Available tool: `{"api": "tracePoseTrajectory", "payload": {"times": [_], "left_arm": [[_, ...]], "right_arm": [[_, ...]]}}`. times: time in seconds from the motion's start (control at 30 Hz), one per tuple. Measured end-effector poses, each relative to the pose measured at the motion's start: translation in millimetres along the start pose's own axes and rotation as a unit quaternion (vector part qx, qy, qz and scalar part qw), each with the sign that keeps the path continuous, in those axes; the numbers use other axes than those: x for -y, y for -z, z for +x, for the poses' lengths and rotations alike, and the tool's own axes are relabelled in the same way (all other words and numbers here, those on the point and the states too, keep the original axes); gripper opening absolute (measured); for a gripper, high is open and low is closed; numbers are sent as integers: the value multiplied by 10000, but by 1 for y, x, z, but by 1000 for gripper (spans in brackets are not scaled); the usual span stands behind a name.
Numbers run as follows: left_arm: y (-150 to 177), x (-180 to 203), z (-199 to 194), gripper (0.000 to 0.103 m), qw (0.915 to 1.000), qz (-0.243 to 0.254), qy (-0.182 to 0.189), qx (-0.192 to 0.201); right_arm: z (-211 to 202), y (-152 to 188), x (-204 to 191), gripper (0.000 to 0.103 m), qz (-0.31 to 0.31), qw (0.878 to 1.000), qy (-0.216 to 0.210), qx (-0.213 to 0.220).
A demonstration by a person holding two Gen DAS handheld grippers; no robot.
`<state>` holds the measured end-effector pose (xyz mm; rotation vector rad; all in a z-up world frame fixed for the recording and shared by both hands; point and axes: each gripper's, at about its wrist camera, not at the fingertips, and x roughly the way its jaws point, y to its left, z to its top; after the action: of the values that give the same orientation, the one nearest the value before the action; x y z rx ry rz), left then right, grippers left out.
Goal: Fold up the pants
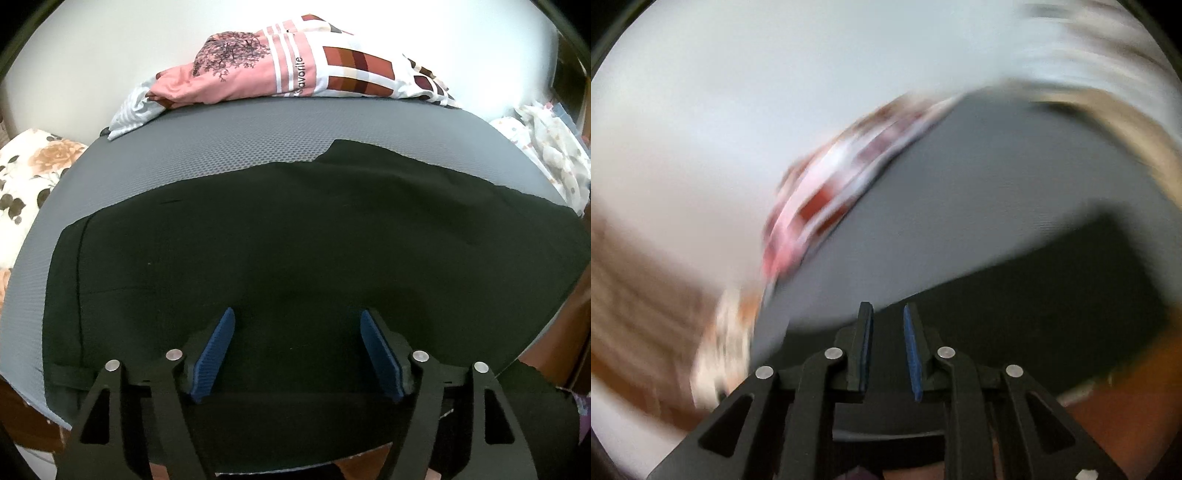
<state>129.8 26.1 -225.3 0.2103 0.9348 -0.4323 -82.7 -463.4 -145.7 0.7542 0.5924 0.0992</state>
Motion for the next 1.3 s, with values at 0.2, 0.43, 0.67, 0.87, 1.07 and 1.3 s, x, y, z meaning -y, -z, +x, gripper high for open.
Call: {"api": "tracePoseTrajectory", "payload": {"times": [0.2, 0.43, 0.67, 0.87, 1.07, 1.3], "left_arm": [[0, 4, 3, 85, 10000, 58, 49, -3], [0, 4, 5, 88, 9999, 36, 153, 19], [0, -1, 5, 94, 9991, -79, 409, 71], [1, -1, 5, 98, 9988, -113, 473, 90], [2, -2, 5, 98, 9987, -126, 485, 97], [2, -3, 6, 98, 9989, -152, 433, 103]], "right_arm": [[178, 25, -150, 30, -2144, 9635, -493, -1526], [310, 40, -224, 32, -3187, 9240, -163, -2108], [373, 35, -232, 34, -3336, 9115, 1, -2406], [386, 46, -236, 30, -3578, 8985, -92, -2541], [384, 55, -243, 8, -3993, 8918, 325, -2101], [401, 50, -243, 0, -3996, 8957, 825, -1767]]}}
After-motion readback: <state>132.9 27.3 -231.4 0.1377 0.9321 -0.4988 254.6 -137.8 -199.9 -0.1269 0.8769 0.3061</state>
